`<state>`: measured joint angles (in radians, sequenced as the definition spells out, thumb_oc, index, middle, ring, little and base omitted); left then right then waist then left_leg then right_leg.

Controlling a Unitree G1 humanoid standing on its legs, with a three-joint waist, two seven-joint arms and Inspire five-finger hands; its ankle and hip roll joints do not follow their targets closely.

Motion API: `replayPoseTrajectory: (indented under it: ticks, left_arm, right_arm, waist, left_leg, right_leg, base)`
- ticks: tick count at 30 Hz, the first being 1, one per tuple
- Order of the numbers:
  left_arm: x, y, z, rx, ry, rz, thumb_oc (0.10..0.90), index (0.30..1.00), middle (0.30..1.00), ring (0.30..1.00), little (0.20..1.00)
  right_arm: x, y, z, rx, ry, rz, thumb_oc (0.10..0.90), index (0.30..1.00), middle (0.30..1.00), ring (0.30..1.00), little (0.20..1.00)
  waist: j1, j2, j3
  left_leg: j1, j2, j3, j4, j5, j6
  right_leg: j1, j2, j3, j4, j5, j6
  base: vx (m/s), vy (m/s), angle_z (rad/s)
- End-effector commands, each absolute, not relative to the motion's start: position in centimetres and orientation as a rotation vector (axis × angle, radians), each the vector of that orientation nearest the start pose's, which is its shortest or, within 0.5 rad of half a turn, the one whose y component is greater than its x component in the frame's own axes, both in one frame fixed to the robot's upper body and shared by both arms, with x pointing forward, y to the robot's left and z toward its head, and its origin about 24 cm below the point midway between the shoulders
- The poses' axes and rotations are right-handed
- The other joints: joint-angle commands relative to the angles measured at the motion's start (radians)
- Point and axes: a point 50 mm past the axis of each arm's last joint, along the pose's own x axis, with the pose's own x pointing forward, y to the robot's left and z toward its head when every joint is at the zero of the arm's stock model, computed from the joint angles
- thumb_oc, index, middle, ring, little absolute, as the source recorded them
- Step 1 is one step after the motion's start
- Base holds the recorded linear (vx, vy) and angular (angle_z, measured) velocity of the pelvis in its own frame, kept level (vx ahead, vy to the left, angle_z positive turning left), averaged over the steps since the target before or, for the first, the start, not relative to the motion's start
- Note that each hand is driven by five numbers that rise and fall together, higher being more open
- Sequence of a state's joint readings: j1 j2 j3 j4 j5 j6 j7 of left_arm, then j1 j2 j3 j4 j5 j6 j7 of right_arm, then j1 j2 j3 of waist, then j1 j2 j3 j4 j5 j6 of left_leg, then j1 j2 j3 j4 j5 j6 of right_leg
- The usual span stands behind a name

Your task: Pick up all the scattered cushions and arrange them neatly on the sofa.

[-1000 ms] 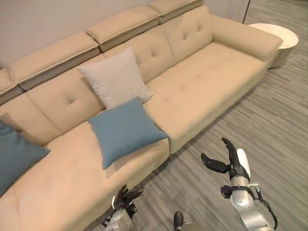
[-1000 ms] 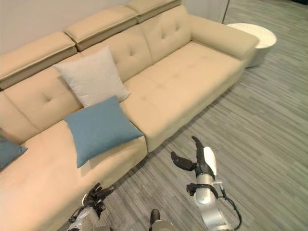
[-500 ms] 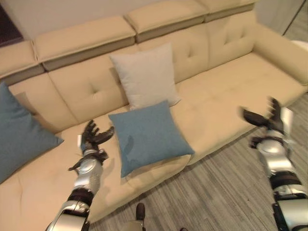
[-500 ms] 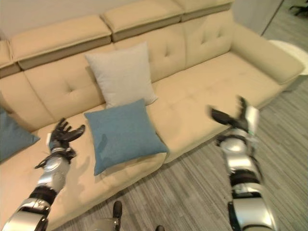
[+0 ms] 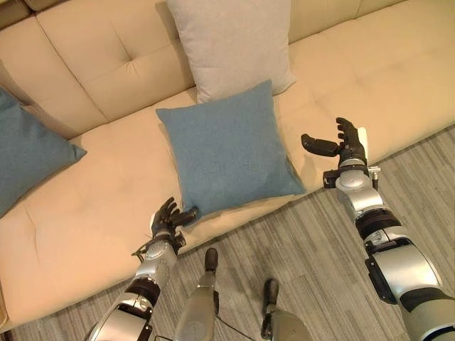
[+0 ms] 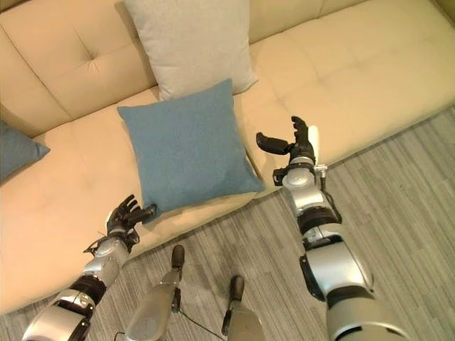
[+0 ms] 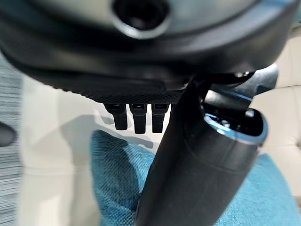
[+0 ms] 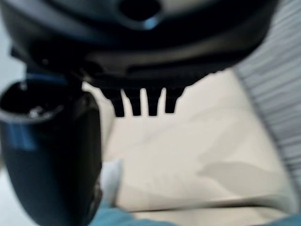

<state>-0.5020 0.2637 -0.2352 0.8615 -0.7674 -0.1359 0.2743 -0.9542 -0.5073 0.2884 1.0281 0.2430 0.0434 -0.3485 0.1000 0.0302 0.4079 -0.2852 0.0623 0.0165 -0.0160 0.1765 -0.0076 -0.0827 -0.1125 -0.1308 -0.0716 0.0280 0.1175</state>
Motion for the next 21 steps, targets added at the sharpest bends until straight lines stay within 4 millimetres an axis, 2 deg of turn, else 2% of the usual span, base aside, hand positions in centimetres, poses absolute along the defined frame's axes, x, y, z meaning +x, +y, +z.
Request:
replayPoseTrajectory:
  ticks: [1,2,3,5,8,12,13,14,15,16,18,19,21]
  left_arm:
    - [36.1,18.2,5.6,-0.302,0.08,0.263,0.8,0.9,0.9,0.9,0.9]
    - [36.1,18.2,5.6,-0.302,0.08,0.263,0.8,0.9,0.9,0.9,0.9]
    - [36.7,17.9,7.0,-0.316,0.033,0.261,0.8,0.9,0.9,0.9,0.9]
    - [37.2,17.6,8.1,-0.339,-0.004,0.258,0.8,0.9,0.9,0.9,0.9]
    - [37.8,17.3,9.1,-0.341,-0.02,0.244,0.8,0.9,0.9,0.9,0.9]
    - [38.3,16.1,9.6,-0.328,-0.02,0.206,0.8,0.9,0.9,0.9,0.9]
    - [38.5,15.3,9.7,-0.329,-0.014,0.19,0.8,0.9,0.9,0.9,0.9]
    - [38.5,15.3,9.7,-0.329,-0.014,0.19,0.8,0.9,0.9,0.9,0.9]
    - [38.7,14.6,9.8,-0.327,-0.008,0.173,0.8,0.9,0.9,0.9,0.9]
    - [38.7,14.6,9.8,-0.327,-0.008,0.173,0.8,0.9,0.9,0.9,0.9]
    - [38.8,13.6,9.6,-0.321,0.011,0.152,0.8,0.9,0.9,0.9,0.9]
    - [38.8,13.6,9.6,-0.321,0.011,0.152,0.8,0.9,0.9,0.9,0.9]
    - [38.9,12.7,9.3,-0.32,0.028,0.131,0.8,0.9,0.9,0.9,0.9]
  right_arm:
    - [40.6,-24.7,17.9,-0.382,-0.046,-0.413,0.8,0.9,0.9,0.9,0.9]
    - [40.6,-24.7,17.9,-0.381,-0.046,-0.413,0.8,0.9,0.9,0.9,0.9]
    - [40.6,-24.2,17.1,-0.314,-0.041,-0.404,0.8,0.9,0.9,0.9,0.9]
    - [40.6,-23.3,16.3,-0.256,-0.039,-0.373,0.8,0.9,0.9,0.9,0.9]
    - [40.7,-22.3,15.6,-0.228,-0.023,-0.33,0.8,0.9,0.9,0.9,0.9]
    - [40.8,-20.8,14.2,-0.199,0.012,-0.272,0.8,0.9,0.9,0.9,0.9]
    - [40.8,-19.6,13.3,-0.207,0.032,-0.228,0.8,0.9,0.9,0.9,0.9]
    - [40.8,-19.6,13.3,-0.207,0.032,-0.228,0.8,0.9,0.9,0.9,0.9]
    - [40.7,-18.5,12.7,-0.191,0.042,-0.186,0.8,0.9,0.9,0.9,0.9]
    - [40.7,-18.5,12.7,-0.191,0.042,-0.186,0.8,0.9,0.9,0.9,0.9]
    - [40.7,-16.8,12.2,-0.154,0.038,-0.122,0.8,0.9,0.9,0.9,0.9]
    - [40.7,-16.8,12.2,-0.153,0.038,-0.121,0.8,0.9,0.9,0.9,0.9]
    - [40.7,-15.6,12.0,-0.115,0.036,-0.074,0.8,0.9,0.9,0.9,0.9]
  waist:
    - [0.017,-0.019,-0.045]
    - [0.016,-0.019,-0.045]
    - [0.018,-0.02,-0.037]
    - [0.02,-0.02,-0.03]
    - [0.022,-0.017,-0.023]
    - [0.026,-0.008,-0.014]
    - [0.027,-0.004,-0.011]
    - [0.027,-0.004,-0.011]
    - [0.028,0.0,-0.01]
    - [0.028,0.0,-0.01]
    - [0.028,0.004,-0.009]
    - [0.028,0.004,-0.009]
    - [0.028,0.005,-0.011]
  left_leg:
    - [-0.065,0.052,-0.022,0.103,-0.147,-0.096]
    - [-0.066,0.052,-0.022,0.103,-0.146,-0.096]
    - [-0.072,0.05,-0.024,0.097,-0.145,-0.097]
    - [-0.08,0.046,-0.026,0.095,-0.144,-0.097]
    - [-0.086,0.043,-0.026,0.092,-0.141,-0.098]
    - [-0.095,0.043,-0.025,0.085,-0.137,-0.098]
    - [-0.098,0.039,-0.024,0.077,-0.134,-0.098]
    - [-0.098,0.039,-0.024,0.077,-0.133,-0.098]
    - [-0.1,0.036,-0.024,0.071,-0.131,-0.098]
    - [-0.1,0.036,-0.024,0.07,-0.13,-0.098]
    - [-0.101,0.032,-0.025,0.065,-0.128,-0.097]
    - [-0.101,0.031,-0.025,0.065,-0.128,-0.097]
    - [-0.103,0.028,-0.025,0.064,-0.129,-0.098]
  right_leg:
    - [-0.033,-0.041,0.018,0.084,-0.072,0.044]
    - [-0.034,-0.041,0.018,0.084,-0.072,0.044]
    - [-0.039,-0.041,0.013,0.078,-0.067,0.047]
    - [-0.047,-0.042,0.012,0.072,-0.062,0.049]
    - [-0.056,-0.043,0.013,0.069,-0.058,0.051]
    - [-0.067,-0.047,0.008,0.061,-0.051,0.053]
    - [-0.072,-0.048,0.006,0.055,-0.046,0.054]
    - [-0.072,-0.048,0.006,0.055,-0.046,0.054]
    - [-0.075,-0.05,0.003,0.051,-0.042,0.056]
    - [-0.075,-0.05,0.003,0.05,-0.042,0.056]
    - [-0.078,-0.053,0.0,0.046,-0.038,0.058]
    - [-0.078,-0.053,-0.001,0.046,-0.038,0.058]
    - [-0.079,-0.056,-0.004,0.044,-0.036,0.06]
  base:
    - [0.0,0.0,0.0]
    - [-0.02,0.009,0.07]
    - [0.0,0.0,0.0]
    - [0.0,0.0,0.0]
    - [-0.01,0.015,0.03]
    - [-0.02,0.024,0.01]
    - [0.0,0.0,0.0]
    - [-0.02,0.041,0.01]
    - [0.0,0.02,0.04]
    - [0.0,0.034,0.06]
    - [0.01,0.029,0.07]
    - [0.01,0.023,0.06]
    - [0.01,0.021,0.04]
